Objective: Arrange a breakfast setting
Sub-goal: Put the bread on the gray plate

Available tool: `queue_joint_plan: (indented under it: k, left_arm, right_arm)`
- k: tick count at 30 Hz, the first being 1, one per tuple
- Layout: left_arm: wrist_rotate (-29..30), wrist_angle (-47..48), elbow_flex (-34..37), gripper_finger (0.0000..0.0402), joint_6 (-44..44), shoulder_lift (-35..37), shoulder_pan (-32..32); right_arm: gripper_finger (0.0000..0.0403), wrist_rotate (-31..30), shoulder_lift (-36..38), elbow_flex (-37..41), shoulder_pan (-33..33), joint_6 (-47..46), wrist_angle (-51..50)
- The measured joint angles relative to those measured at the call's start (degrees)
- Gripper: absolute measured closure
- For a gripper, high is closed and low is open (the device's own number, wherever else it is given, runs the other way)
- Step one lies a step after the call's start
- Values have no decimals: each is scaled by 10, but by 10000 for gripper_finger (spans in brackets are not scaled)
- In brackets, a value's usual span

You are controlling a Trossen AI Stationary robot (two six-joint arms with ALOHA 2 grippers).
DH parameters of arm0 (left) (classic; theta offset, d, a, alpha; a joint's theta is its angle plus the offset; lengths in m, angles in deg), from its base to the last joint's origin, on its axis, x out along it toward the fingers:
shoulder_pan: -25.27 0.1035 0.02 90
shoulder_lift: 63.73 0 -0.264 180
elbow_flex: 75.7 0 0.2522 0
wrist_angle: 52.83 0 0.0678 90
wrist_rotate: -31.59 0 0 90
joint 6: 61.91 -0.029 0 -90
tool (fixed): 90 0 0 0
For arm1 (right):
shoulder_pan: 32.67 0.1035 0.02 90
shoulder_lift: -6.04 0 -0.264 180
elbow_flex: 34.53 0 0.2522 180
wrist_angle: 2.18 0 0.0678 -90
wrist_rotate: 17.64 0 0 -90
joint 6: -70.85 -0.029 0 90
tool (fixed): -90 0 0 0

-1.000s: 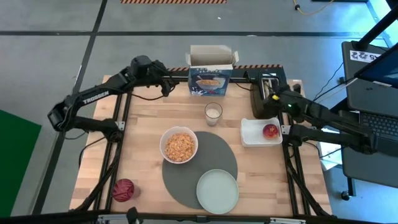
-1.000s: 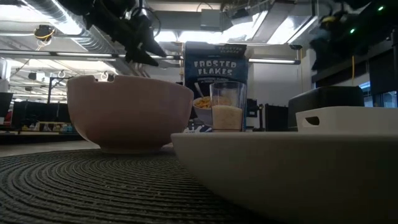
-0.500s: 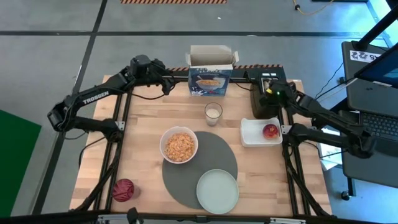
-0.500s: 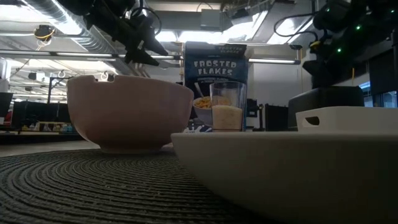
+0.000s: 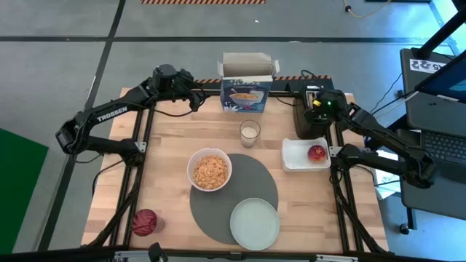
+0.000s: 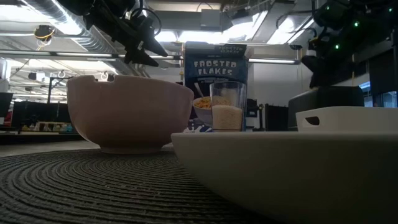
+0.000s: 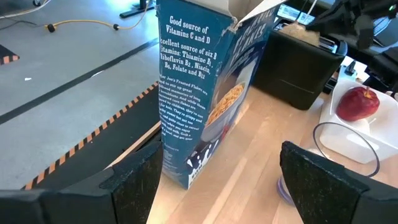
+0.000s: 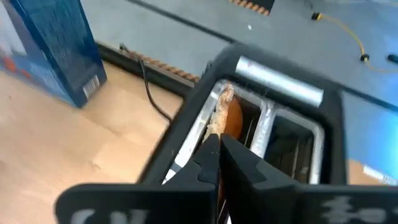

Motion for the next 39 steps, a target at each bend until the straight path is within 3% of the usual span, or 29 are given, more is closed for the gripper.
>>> queue_joint_plan:
  k: [11,20,25,34,39]
  left_arm:
    - [0,0,0,92,0,0,0]
    - [0,1,0,92,-1,-3,0]
    - [0,2,0,92,-1,-3,0]
    - [0,2,0,92,-1,-3,0]
    - [0,2,0,92,-1,-3,0]
  right_arm:
    - [400,-58,0,-148,0,53,-102]
    - [401,-34,0,-231,0,58,-169]
    - [402,30,0,-264,1,49,-194]
    - [402,240,0,-283,12,-14,-193]
    - [402,251,0,-283,88,-65,-190]
